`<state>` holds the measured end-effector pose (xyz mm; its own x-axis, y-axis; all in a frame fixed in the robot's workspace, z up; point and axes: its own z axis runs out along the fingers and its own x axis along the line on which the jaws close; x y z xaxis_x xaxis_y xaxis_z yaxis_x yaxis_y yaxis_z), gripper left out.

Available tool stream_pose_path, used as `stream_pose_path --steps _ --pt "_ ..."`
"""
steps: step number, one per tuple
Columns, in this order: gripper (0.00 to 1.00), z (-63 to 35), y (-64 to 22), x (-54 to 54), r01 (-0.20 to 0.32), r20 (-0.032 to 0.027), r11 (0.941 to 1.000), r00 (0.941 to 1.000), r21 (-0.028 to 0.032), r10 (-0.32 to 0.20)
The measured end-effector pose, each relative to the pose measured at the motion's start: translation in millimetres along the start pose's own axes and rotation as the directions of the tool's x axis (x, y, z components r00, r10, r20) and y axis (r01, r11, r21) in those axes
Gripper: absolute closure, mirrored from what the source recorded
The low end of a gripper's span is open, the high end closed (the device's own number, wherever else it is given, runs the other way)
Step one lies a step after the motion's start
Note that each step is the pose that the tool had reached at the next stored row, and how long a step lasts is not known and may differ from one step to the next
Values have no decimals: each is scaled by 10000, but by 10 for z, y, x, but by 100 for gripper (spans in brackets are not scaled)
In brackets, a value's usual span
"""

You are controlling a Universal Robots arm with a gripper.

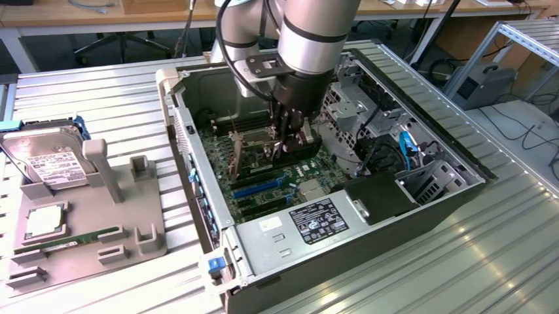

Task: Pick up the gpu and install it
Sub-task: 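Insert the gpu into the slot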

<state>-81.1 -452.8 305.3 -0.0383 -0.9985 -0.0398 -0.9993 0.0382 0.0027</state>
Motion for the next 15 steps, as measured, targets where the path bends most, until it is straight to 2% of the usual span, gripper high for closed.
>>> stream_pose_path --steps 15 --pt "73 21 0 25 0 0 10000 10000 0 0"
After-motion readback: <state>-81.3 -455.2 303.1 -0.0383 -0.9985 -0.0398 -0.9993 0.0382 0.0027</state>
